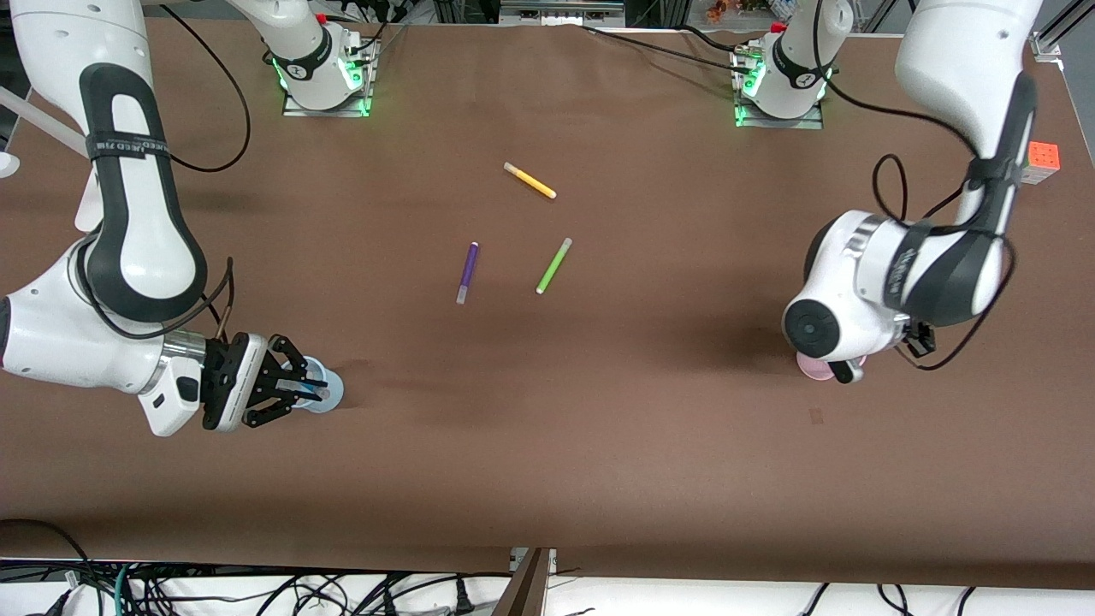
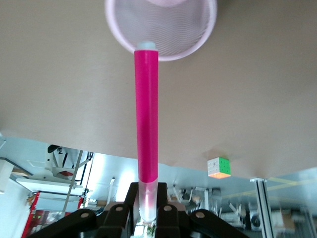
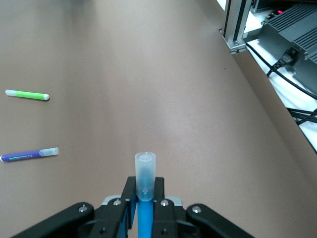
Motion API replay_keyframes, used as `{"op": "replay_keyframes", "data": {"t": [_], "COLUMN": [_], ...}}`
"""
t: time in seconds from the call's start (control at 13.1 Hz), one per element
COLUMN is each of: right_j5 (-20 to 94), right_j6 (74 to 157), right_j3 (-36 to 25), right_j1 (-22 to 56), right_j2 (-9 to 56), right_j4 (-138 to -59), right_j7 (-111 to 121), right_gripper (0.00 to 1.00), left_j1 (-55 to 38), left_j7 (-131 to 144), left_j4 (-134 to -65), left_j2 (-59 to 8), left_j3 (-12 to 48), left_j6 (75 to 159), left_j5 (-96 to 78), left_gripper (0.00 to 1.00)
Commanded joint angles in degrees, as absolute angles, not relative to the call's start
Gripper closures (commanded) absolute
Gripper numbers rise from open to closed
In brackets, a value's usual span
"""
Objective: Place pink and blue markers in matching cups
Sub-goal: 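Carry the pink marker over the pink cup while the right gripper carries blue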
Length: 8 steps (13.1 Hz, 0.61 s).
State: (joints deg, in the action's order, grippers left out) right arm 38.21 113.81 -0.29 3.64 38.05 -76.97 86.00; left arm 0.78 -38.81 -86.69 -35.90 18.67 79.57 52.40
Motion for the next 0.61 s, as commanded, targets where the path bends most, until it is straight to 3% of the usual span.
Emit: {"op": "replay_keyframes", "data": {"t": [0.0,0.08,0.15,0.23,0.3,0.46,0.53], "right_j5": [41.7,41.8,42.4,42.8,42.8,42.9,42.9], "right_j6": [113.5,113.5,113.3,113.2,113.3,113.3,113.1], "right_j3": [0.4,0.4,0.4,0.4,0.4,0.4,0.4], "right_j1": [1.4,0.7,0.2,-0.1,-0.3,-1.0,-1.1], "right_j2": [37.9,38.0,38.2,38.3,38.3,38.4,38.4], "right_j4": [-79.6,-80.2,-80.5,-80.9,-81.4,-82.2,-82.4], "right_j7": [92.4,94.5,96.4,97.2,98.2,99.5,98.5], "right_gripper": [0.92,0.92,0.92,0.92,0.92,0.92,0.83], "left_j1": [-0.3,-0.3,-0.3,-0.5,-0.6,-1.2,-1.1], "left_j7": [-40.0,-40.0,-40.0,-39.6,-38.9,-38.1,-38.2], "left_j4": [-88.1,-87.6,-87.6,-87.5,-86.6,-85.0,-83.3], "left_j2": [-38.1,-38.8,-38.9,-38.9,-38.9,-38.6,-38.4], "left_j3": [18.7,18.6,18.7,18.7,18.7,18.8,19.1], "left_j6": [78.6,79.0,79.1,79.1,79.1,79.0,78.7], "left_j5": [54.8,55.2,56.4,57.0,57.0,56.9,55.7], "left_gripper": [1.0,0.99,0.9,0.55,0.01,0.0,0.0]}}
